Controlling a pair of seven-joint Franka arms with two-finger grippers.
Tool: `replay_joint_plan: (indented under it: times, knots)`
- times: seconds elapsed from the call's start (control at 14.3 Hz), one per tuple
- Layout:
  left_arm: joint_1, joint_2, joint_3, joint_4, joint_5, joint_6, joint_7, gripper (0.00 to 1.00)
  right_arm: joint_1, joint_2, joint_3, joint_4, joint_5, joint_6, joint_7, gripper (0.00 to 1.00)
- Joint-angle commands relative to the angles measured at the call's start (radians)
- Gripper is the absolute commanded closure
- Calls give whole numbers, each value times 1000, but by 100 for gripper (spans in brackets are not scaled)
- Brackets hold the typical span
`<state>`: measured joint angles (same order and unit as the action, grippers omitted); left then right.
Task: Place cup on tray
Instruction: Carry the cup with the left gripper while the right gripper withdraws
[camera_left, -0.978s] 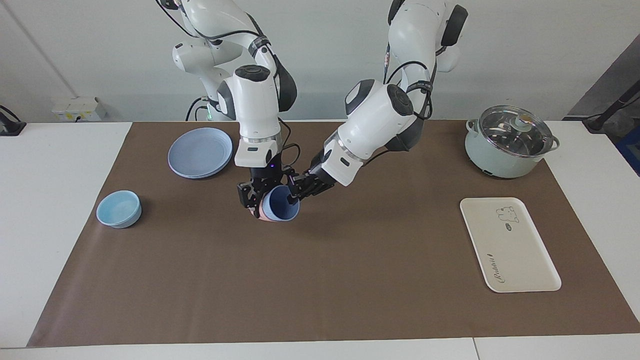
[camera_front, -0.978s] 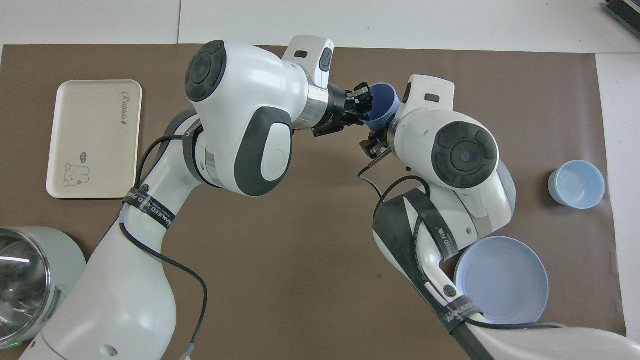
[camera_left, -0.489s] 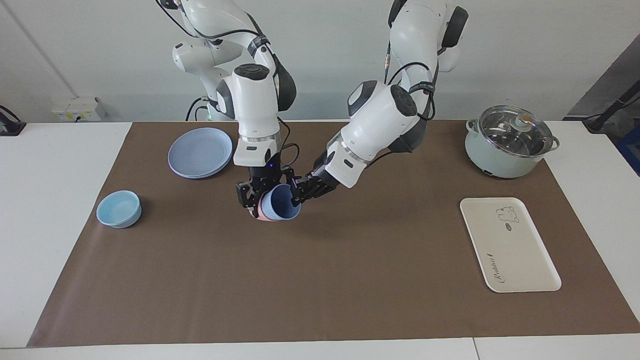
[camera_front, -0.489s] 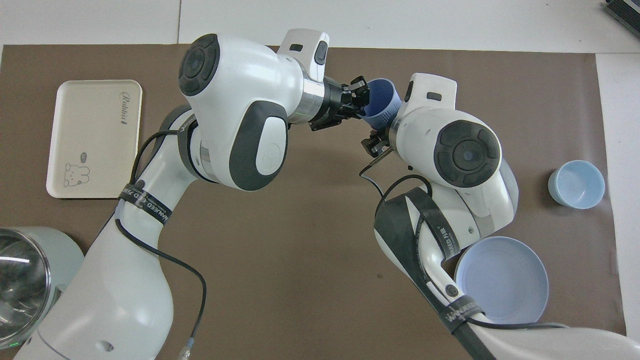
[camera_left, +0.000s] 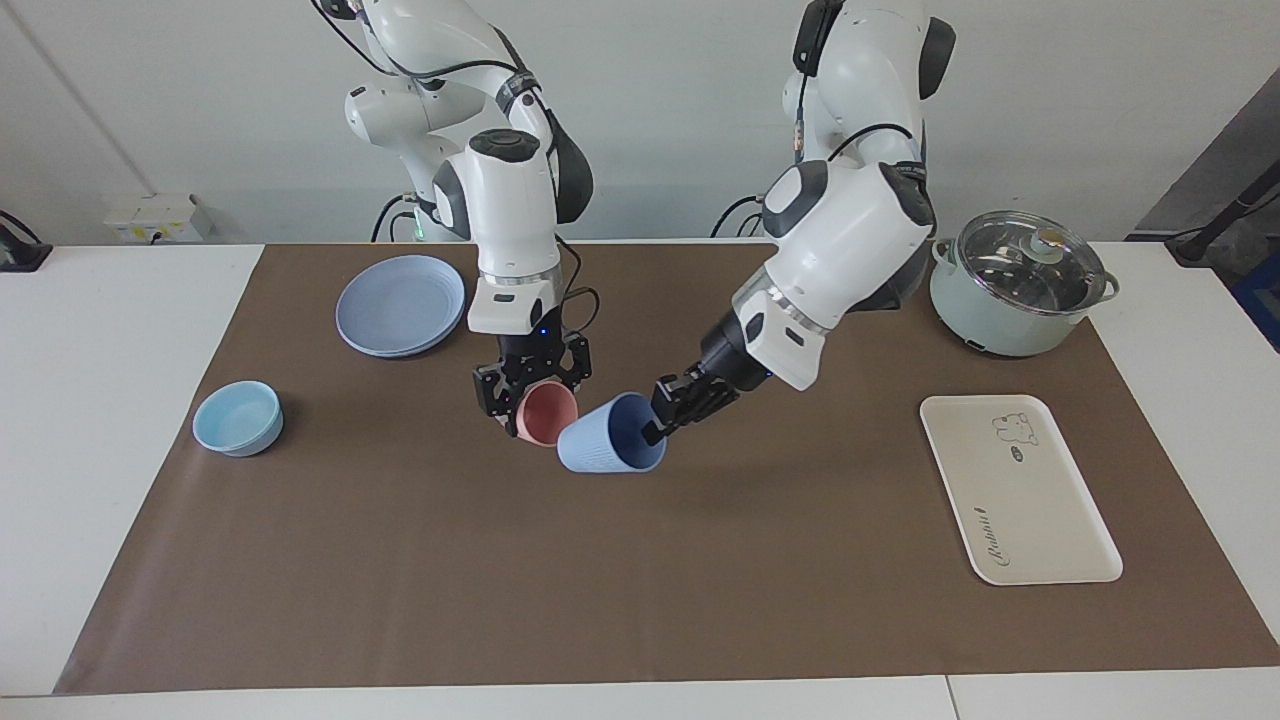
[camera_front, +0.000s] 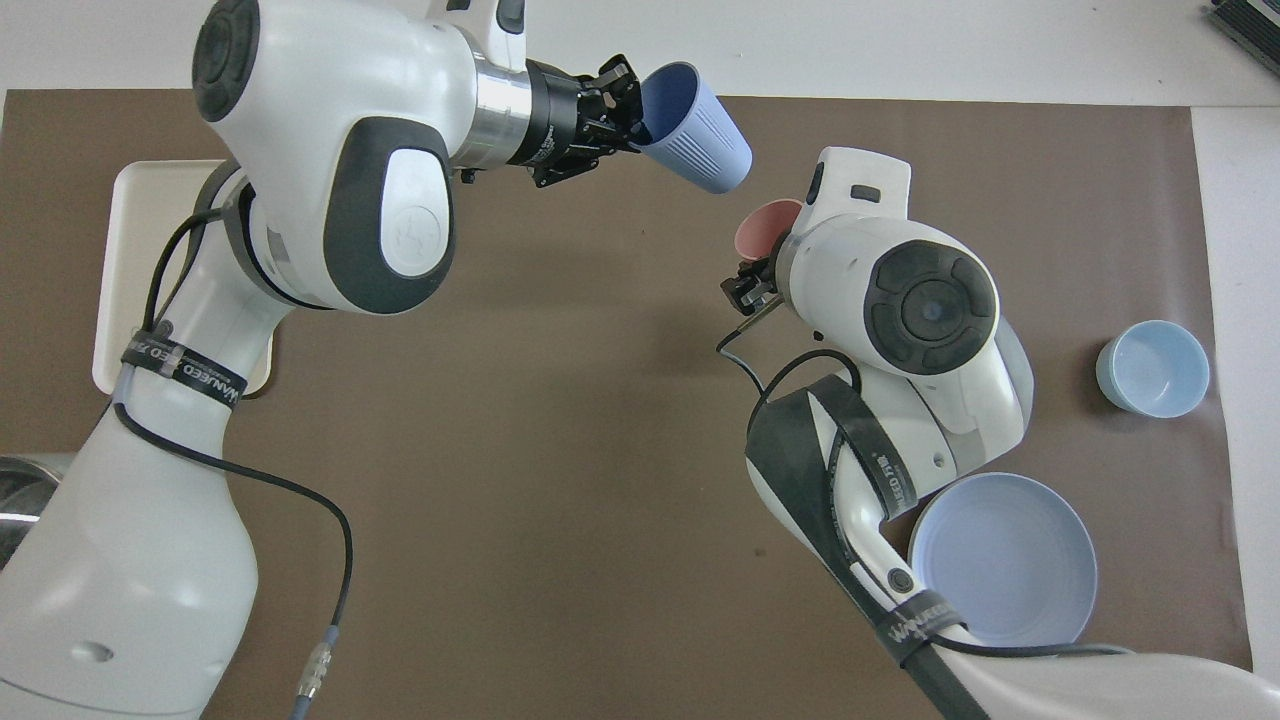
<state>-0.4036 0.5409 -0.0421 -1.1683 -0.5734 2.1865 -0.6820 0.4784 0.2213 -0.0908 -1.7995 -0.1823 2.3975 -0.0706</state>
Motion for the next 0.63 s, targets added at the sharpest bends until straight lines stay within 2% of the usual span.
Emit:
replay_joint_plan:
  times: [0.0,0.21,0.35,0.56]
  knots:
    - [60,13,1,44,85,-51,-13,100,-23,-2,0,34,-13,-5,28,100]
    - [117,-15,4,36,306,-99,-11,100,-101,-3,3,39,26,23,-15,100]
    - [181,-33,-4,33,406,-123,-7,100,-130,3,2,37,201,107,-105,100]
    - [213,-53,23,16,528,-122,25,100,-202,10,0,37,481,132,-355,100]
